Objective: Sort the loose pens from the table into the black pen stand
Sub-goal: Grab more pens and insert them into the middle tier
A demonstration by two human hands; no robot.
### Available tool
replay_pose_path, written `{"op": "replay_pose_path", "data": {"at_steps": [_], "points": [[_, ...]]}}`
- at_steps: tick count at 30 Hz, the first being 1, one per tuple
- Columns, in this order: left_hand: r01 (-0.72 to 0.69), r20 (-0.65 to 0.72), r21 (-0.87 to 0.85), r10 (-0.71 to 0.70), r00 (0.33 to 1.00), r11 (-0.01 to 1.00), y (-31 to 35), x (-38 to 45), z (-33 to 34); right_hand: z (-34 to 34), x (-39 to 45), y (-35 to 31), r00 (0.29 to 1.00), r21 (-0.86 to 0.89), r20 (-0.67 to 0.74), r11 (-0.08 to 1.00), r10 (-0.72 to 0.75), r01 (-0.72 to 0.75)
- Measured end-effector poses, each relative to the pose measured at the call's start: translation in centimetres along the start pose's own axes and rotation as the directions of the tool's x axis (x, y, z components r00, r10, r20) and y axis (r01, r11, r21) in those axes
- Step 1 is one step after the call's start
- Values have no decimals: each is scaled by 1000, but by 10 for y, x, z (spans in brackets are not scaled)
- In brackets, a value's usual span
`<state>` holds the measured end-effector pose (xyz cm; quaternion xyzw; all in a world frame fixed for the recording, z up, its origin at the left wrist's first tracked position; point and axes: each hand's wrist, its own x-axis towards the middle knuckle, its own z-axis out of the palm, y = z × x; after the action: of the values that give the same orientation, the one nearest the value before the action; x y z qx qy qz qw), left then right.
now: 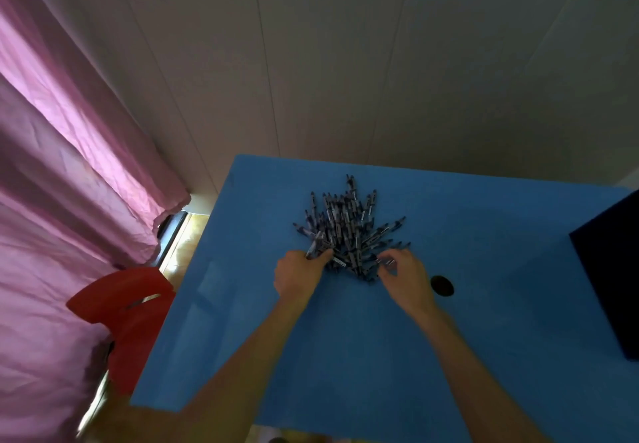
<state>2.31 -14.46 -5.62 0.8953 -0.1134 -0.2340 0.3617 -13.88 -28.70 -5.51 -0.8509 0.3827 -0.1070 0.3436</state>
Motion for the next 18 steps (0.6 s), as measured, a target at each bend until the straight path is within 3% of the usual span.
{"op": "replay_pose_path", "data": {"at_steps": [10,18], "points": [[109,72,-380,-88,993,919,8,-1,19,-7,-5,16,1000,28,-4,1000,13,-13],[246,133,-431,-209,969,868,10,4,17,-4,-8,20,1000,43,22,999,11,-12]]}}
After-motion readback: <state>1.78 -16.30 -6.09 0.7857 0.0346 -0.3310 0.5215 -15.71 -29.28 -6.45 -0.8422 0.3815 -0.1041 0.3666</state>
